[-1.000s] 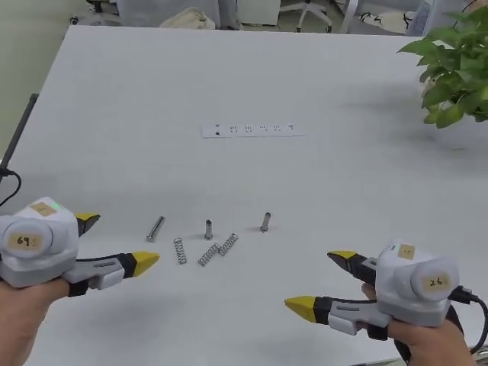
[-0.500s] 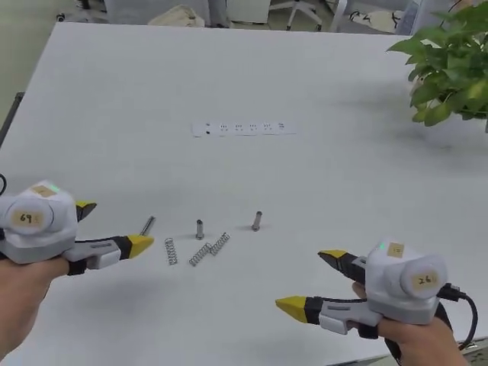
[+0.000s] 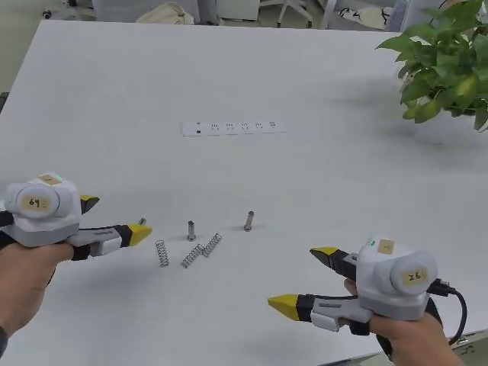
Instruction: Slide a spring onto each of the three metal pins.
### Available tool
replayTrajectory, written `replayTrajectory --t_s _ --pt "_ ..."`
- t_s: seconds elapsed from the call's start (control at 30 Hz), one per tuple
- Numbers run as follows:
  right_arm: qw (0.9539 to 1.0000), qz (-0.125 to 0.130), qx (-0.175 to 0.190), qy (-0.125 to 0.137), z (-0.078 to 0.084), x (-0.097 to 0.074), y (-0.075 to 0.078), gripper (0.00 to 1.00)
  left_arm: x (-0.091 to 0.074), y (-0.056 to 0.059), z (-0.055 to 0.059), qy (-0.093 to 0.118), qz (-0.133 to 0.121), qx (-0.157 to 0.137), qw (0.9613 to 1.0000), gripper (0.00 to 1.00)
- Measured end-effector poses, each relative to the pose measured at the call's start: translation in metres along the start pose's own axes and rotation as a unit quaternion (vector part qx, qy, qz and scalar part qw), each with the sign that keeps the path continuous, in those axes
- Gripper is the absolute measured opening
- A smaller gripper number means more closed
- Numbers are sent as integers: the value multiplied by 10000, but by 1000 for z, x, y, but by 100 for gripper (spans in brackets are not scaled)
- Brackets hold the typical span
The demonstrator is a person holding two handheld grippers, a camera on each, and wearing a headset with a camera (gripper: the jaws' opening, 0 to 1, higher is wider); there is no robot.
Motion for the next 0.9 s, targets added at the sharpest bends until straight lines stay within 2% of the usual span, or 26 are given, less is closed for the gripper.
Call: replayTrajectory --t_s 0.13,0.27,0.47,0.77,0.9 --pt "10000 15 18 -9 1 0 2 73 9 -3 -3 5 10 -25 10000 66" --pt "10000 22 40 -22 3 -1 2 73 20 -7 -2 -78 8 -30 10000 63" --pt "10000 7 55 -58 4 2 2 73 38 -12 5 -326 -41 -37 9995 60" --pt "10000 -18 7 -82 1 4 1 73 58 -17 11 -504 -60 -93 9987 51" --pt "10000 -12 11 -97 0 4 2 73 68 -23 19 -630 -96 -253 9976 47"
Point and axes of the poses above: the centre of the closed fingertips' face, and the gripper's own axes: x roughly forward along the fingers, y roughly to its right, z roughly out of its underside, the point moved 3 cm from there along -x, roughly backward along the fingers, and after that the axes turned 14 degrees about -y, right-handed, at the moved point
